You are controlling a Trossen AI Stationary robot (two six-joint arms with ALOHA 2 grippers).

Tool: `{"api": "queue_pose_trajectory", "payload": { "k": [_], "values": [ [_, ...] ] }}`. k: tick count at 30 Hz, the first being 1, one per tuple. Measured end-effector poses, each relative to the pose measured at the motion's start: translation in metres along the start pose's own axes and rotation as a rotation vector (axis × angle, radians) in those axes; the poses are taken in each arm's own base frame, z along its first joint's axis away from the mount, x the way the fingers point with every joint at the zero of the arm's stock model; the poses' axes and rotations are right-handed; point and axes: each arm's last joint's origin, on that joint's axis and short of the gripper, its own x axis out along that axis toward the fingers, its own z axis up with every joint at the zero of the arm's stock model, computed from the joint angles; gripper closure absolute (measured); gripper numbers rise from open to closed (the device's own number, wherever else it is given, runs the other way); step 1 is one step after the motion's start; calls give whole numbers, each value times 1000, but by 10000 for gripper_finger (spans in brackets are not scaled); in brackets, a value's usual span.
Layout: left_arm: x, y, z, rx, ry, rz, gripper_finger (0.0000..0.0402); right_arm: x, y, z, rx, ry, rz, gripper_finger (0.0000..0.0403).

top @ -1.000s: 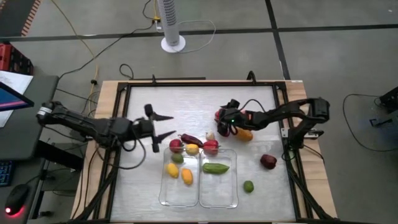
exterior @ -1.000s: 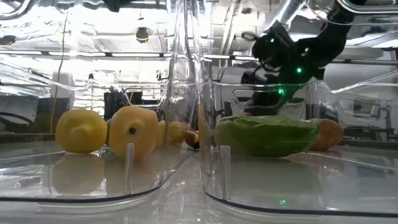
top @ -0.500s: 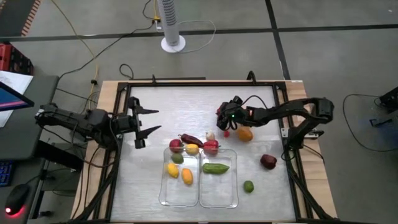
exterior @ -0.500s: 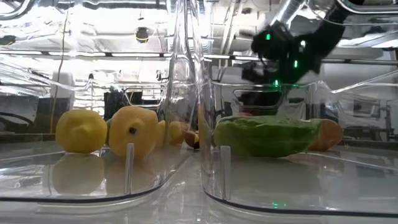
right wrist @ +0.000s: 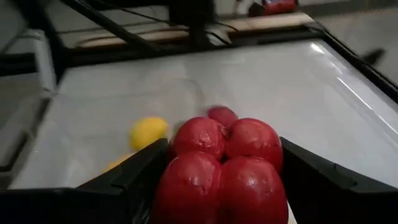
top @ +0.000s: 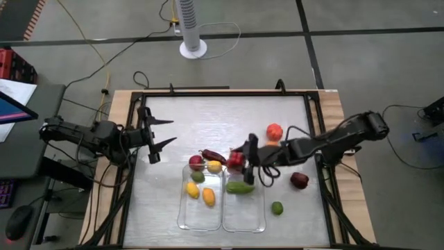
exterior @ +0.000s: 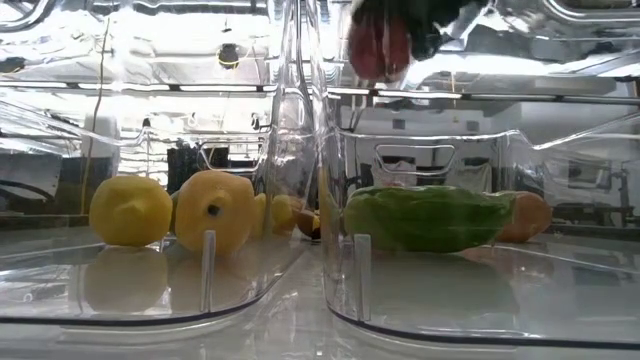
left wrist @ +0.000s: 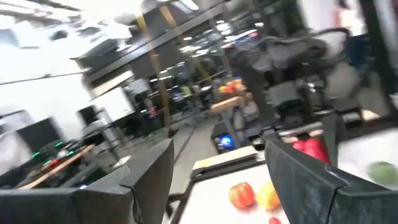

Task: Sort produce into baskets
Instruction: Put the top bell pepper into the right transparent bin

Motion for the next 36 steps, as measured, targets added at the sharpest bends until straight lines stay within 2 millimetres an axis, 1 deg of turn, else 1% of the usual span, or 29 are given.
{"api": "queue_pose_trajectory", "payload": {
  "k": [3, 6, 9, 10, 13, 15, 18, 20, 24, 27, 32, 36],
  "values": [
    [2, -6, -3, 39, -12, -120, 162, 10, 17, 2, -17, -15, 66, 100],
    [4, -10, -4, 3, -31, -196, 162, 24, 34, -1, -33, -30, 153, 100],
    [5, -11, -4, -61, -29, -205, 162, 39, 53, -8, -69, -24, 236, 100],
    [5, -11, -4, -89, -26, -203, 162, 43, 56, -8, -73, -19, 249, 100],
    [5, -10, -4, -148, -7, -162, 162, 54, 61, -10, -76, 32, 269, 100],
    [5, -8, -4, -163, 5, -129, 162, 58, 61, -15, -82, 98, 260, 100],
    [5, -7, -4, -153, 16, -93, 162, 58, 61, -21, -93, 175, 244, 100],
    [5, -7, -5, -122, 27, -66, 162, 52, 59, -21, -78, 217, 235, 100],
    [5, -5, -5, -65, 51, -4, 161, 39, 54, -12, -37, 246, 220, 100],
    [5, -4, -5, -57, 61, 22, 161, 31, 51, -8, -3, 262, 211, 100],
    [5, -5, -6, -93, 58, 10, 162, 26, 47, -19, 62, 385, 156, 96],
    [6, -5, -6, -100, 59, 6, 162, 23, 41, -28, 109, 493, 94, 66]
  ]
}}
